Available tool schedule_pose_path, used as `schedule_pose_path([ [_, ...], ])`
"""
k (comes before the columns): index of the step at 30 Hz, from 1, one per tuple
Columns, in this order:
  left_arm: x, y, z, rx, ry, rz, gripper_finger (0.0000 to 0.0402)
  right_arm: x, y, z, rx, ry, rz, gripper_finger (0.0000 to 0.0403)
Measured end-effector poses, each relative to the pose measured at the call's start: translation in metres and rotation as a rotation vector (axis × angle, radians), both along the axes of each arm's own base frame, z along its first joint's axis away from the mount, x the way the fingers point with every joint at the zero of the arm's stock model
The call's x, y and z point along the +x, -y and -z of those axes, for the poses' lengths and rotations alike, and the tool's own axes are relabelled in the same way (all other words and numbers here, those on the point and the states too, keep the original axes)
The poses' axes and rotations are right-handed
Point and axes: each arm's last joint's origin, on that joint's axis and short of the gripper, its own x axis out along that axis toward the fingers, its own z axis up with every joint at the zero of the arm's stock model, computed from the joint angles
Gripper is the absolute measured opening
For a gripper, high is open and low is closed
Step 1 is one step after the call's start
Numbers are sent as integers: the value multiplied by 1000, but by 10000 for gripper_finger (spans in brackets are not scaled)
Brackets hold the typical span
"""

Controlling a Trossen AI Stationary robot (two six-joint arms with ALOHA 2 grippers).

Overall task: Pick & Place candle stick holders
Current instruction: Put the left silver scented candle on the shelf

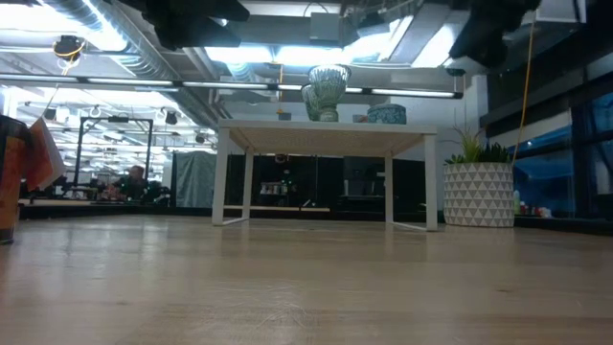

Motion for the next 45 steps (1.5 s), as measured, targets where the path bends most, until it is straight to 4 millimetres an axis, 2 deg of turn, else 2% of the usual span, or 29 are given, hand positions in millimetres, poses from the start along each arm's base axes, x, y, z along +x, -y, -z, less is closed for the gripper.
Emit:
schedule_pose_path([
  [3,0,0,0,-7,2,5,361,-6,-14,6,19,92,-40,18],
  [7,0,0,-1,-10,9,6,361,-8,-31,25,92,212,-81,18],
  [14,0,1,-1,-42,23,1,361,3,-65,72,219,460,-233,18],
  [18,1,2,0,-75,24,41,361,7,-85,87,258,665,-361,18],
  [22,1,4,0,-114,20,104,361,6,-104,88,230,825,-495,18],
  [26,1,5,0,-126,16,132,361,6,-116,89,182,857,-580,18],
  [40,3,-1,0,-124,20,98,361,6,-118,94,87,827,-607,18],
  [45,2,1,1,-204,31,112,361,6,-118,94,103,826,-601,18],
])
